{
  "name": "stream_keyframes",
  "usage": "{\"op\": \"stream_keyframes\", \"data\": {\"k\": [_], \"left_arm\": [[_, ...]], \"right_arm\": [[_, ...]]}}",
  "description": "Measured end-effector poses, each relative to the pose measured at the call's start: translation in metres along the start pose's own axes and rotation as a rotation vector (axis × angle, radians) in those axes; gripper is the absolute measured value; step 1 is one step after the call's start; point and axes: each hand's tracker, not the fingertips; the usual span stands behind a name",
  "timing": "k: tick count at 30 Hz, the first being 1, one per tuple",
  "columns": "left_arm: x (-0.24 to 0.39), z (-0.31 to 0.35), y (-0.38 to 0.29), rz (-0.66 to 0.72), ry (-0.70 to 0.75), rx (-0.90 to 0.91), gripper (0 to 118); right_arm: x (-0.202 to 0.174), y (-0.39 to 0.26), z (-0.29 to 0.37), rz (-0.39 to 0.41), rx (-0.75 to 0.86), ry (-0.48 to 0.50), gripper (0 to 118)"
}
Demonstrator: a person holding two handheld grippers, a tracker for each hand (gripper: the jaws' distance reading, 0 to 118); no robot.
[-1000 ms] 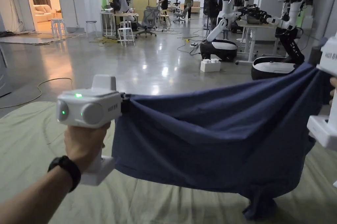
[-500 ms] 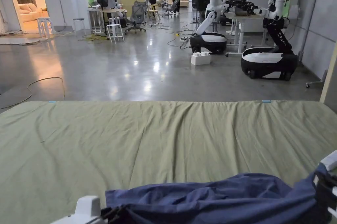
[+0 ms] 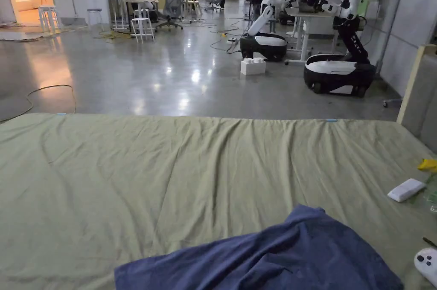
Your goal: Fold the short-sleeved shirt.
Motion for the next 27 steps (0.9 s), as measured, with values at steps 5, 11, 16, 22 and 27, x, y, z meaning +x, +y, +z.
{"op": "stream_keyframes", "data": {"k": [5, 11, 16, 22, 27], "left_arm": [[0.002, -0.003, -0.014, 0.016, 0.044, -0.009, 65], [0.008, 0.058, -0.011, 0.017, 0.153, 0.205, 90], [0.024, 0.125, 0.006, 0.144, 0.131, 0.44, 90], [0.086, 0.182, 0.008, -0.028, 0.312, 0.658, 89], [0.119, 0.187, 0.004, -0.091, 0.397, 0.672, 62]], "right_arm": [[0.006, -0.016, -0.013, 0.003, -0.073, -0.041, 44], [0.015, -0.013, 0.017, 0.049, 0.014, -0.137, 71], [-0.005, 0.017, 0.071, 0.07, 0.24, -0.078, 71], [-0.059, 0.045, 0.121, 0.176, 0.465, 0.043, 80], [-0.096, 0.048, 0.128, 0.233, 0.464, 0.126, 66]]}}
